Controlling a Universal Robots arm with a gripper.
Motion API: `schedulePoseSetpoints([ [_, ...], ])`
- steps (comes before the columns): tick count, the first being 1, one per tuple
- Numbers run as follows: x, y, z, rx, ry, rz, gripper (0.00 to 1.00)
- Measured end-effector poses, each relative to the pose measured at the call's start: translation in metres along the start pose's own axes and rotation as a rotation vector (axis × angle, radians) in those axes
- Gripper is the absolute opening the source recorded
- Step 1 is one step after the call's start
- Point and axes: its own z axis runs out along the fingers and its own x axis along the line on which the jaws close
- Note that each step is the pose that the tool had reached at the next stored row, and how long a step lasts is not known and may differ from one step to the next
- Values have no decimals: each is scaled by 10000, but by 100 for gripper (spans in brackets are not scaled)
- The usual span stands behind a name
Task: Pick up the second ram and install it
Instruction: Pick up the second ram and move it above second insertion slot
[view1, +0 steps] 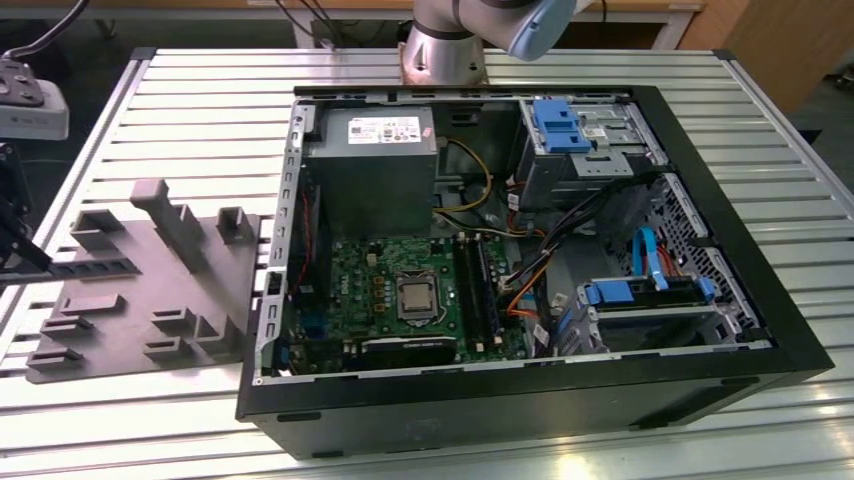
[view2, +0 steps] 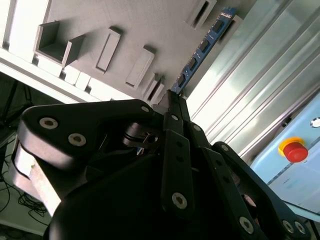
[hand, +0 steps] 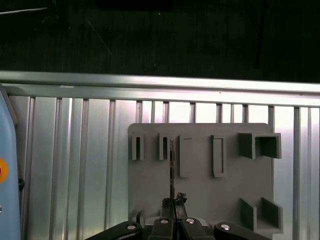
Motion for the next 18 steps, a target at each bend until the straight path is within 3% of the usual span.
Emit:
schedulePoseSetpoints([
  [18,-4,5,-164,5,-1,0,11],
])
